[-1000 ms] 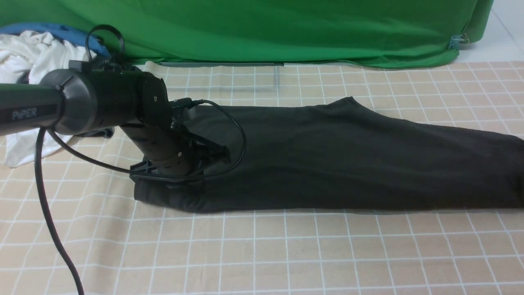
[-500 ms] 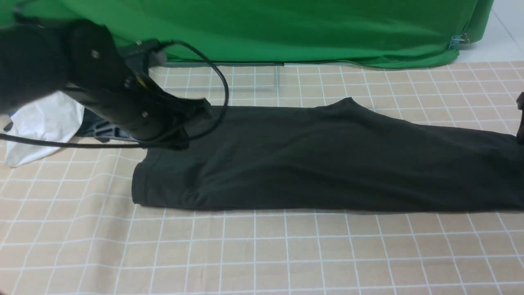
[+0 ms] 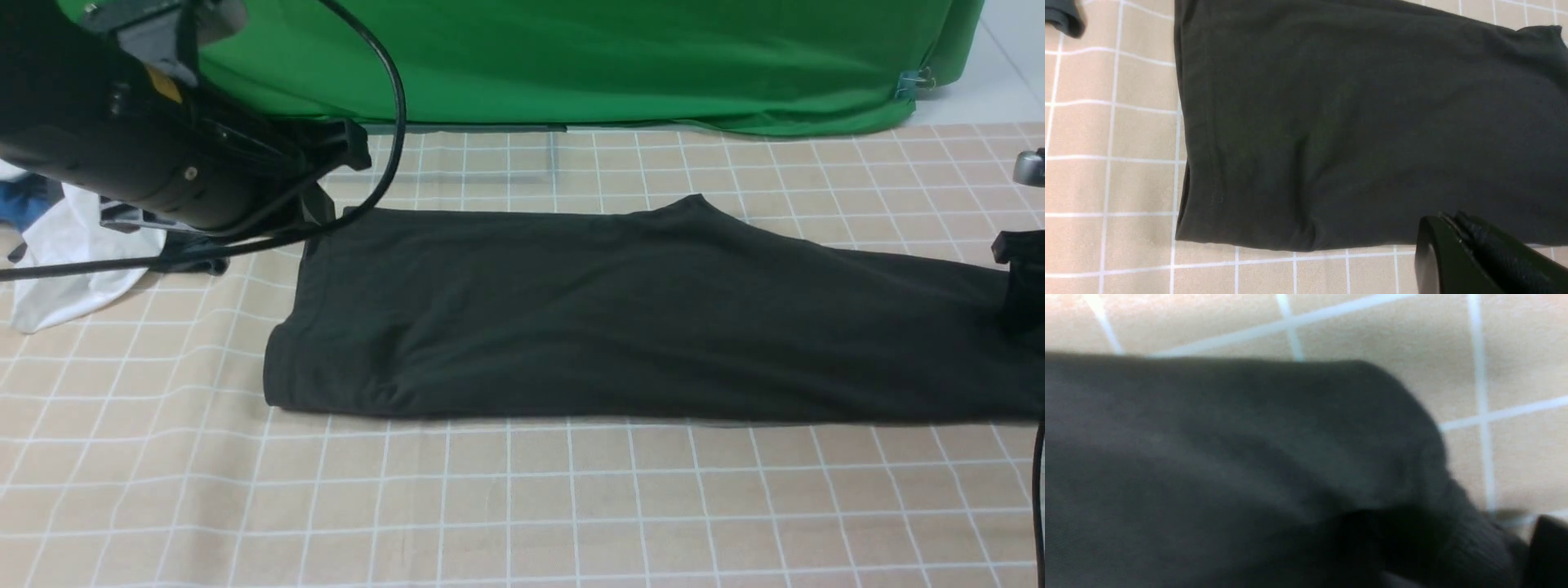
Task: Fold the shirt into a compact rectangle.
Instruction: 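Pull the folded dark garment lengthwise by its ends to straighten it flat on the table, then fold the right end of the dark garment over onto its left end with the right gripper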
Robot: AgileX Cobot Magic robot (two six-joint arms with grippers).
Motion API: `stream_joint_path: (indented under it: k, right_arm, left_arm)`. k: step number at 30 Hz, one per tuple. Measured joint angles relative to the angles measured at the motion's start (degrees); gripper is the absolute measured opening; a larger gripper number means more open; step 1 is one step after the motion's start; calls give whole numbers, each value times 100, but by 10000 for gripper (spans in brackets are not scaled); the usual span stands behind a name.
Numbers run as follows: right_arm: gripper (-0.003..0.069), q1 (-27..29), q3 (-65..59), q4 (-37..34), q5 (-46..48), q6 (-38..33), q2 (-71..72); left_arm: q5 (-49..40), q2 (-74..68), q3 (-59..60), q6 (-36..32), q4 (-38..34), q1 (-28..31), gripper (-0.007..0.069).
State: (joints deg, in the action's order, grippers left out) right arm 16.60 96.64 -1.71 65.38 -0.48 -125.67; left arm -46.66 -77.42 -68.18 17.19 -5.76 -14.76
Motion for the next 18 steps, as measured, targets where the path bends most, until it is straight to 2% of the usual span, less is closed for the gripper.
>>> stream_joint_path:
  k: [2, 3, 4, 13, 18]
  right_arm:
    - [235, -17, 7, -123, 61, -87, -15]
    - [156, -30, 7, -134, 86, -118, -15]
    - [122, -36, 21, -129, 112, -141, -15]
    - [123, -90, 420, -164, 400, -104, 343]
    - [123, -485, 705, -1038, 431, -100, 1252]
  left_arm:
    - [-16, 0, 0, 0, 0, 0, 13]
    - [-36, 0, 4, 0, 0, 0, 13]
    - [-47, 0, 4, 0, 0, 0, 13]
    - [-136, 0, 4, 0, 0, 0, 13]
    - [-83, 0, 4, 0, -219, 0, 13]
